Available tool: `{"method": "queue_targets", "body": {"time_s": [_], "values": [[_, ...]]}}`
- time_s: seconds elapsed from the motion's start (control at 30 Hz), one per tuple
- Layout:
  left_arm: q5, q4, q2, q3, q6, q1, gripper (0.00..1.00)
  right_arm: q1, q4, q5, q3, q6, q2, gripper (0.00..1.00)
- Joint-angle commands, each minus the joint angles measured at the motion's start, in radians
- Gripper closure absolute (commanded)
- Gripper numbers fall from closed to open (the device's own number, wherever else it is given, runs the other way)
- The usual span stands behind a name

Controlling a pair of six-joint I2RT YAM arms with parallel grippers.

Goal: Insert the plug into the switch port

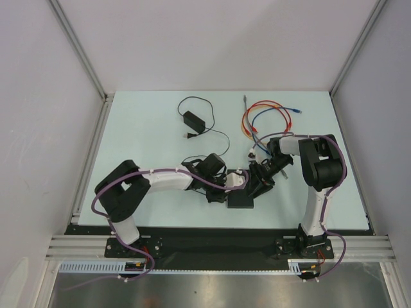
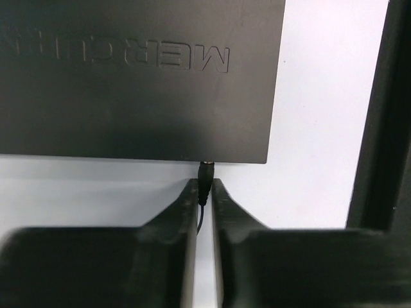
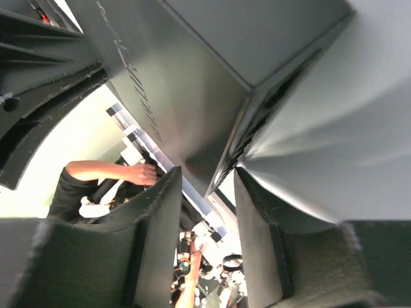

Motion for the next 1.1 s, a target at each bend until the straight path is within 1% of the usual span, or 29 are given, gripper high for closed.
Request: {"method": "queue_targets", "body": {"time_s": [0.0,0.03,0.07,0.1,0.27,0.37,0.67,0.9,1.07], "values": [[0.061,0.019,0.017,0.020,0.003,0.005,0.92,0.009,0.006,-0.049,-0.003,0.016,0.011,0.61],[0.066,0.017,0.020,0.028,-0.002,0.005,0.95,0.011,0.006,-0.060,-0.004,0.024,0.012,0.63],[0.075,0.016,0.021,0.034,-0.008,0.005,0.97,0.011,0.011,-0.061,-0.004,0.029,0.009,0.68],[0.090,0.016,0.018,0.050,-0.025,0.003,1.00,0.011,0.011,-0.065,-0.006,0.033,0.011,0.70],[0.118,0.030,0.015,0.082,-0.087,0.003,1.00,0.015,0.015,-0.091,-0.006,0.047,0.022,0.72],[0.135,0.039,0.018,0.103,-0.123,0.003,1.00,0.026,0.020,-0.104,-0.009,0.053,0.025,0.75],[0.158,0.103,0.043,0.146,-0.210,-0.003,1.00,0.041,0.038,-0.175,-0.013,0.073,0.052,0.75],[0.170,0.195,0.055,0.145,-0.331,0.003,1.00,0.044,0.074,-0.206,-0.026,0.102,0.054,0.72],[0.156,0.184,0.052,0.172,-0.313,0.008,1.00,0.064,0.087,-0.177,-0.020,0.104,0.051,0.71]]}}
